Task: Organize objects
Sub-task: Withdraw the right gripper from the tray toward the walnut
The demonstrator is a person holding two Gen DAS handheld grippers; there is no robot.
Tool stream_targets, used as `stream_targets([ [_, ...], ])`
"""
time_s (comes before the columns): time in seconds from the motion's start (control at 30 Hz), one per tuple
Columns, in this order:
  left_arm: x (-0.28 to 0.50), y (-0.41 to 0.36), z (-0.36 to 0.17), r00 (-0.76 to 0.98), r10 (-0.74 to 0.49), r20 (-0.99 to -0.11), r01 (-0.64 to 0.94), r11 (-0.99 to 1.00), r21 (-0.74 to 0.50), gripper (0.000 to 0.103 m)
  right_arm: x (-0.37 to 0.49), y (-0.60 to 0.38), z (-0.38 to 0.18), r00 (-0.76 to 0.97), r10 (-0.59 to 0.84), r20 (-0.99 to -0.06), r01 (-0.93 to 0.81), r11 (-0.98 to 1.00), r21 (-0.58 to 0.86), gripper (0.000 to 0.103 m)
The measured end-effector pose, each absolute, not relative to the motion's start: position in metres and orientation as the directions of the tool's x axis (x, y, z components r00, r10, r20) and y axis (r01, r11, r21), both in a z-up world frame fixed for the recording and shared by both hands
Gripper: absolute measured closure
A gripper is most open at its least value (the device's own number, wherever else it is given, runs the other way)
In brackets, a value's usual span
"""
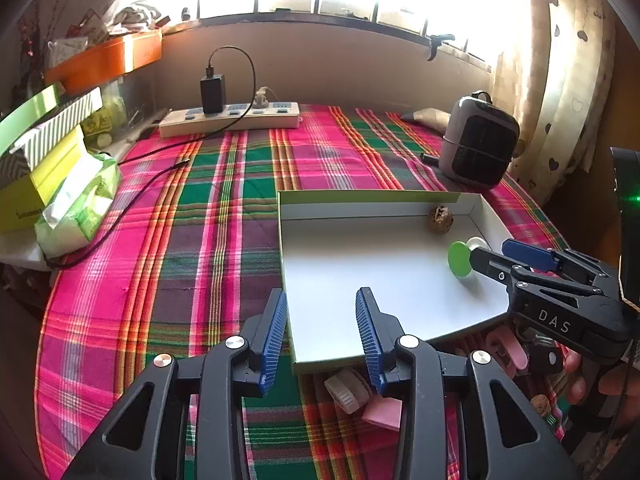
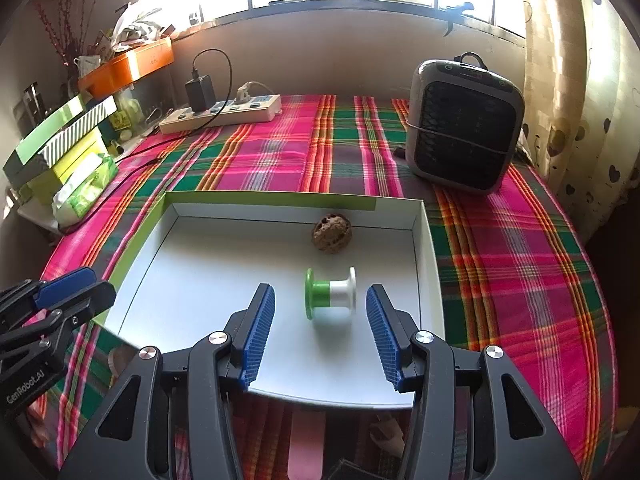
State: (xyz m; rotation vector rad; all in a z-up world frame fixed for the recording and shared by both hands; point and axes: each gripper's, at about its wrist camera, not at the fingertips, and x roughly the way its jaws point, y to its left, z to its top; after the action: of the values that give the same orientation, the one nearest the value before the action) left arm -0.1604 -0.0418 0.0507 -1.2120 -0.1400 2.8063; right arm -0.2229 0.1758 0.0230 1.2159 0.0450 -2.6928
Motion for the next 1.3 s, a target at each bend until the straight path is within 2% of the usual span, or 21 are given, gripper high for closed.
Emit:
stream_targets([
  [0.63,-0.130,-0.055,0.043,-0.686,0.137,-0.715,-0.018,-0.985,-0.171,0.066,-0.178,0.192,0.027,-0.675,-0.162,-0.720,0.161,-0.984,0.071,0.054],
  [1.3,-0.099,-0.048,0.029,-0.649,0.219,-0.729,-0.070,-0.971,-0.230,0.065,-0.122,0.219,0.012,-0.676,-0.176,-0.715,0.155,-0.983,0.095,0.054],
])
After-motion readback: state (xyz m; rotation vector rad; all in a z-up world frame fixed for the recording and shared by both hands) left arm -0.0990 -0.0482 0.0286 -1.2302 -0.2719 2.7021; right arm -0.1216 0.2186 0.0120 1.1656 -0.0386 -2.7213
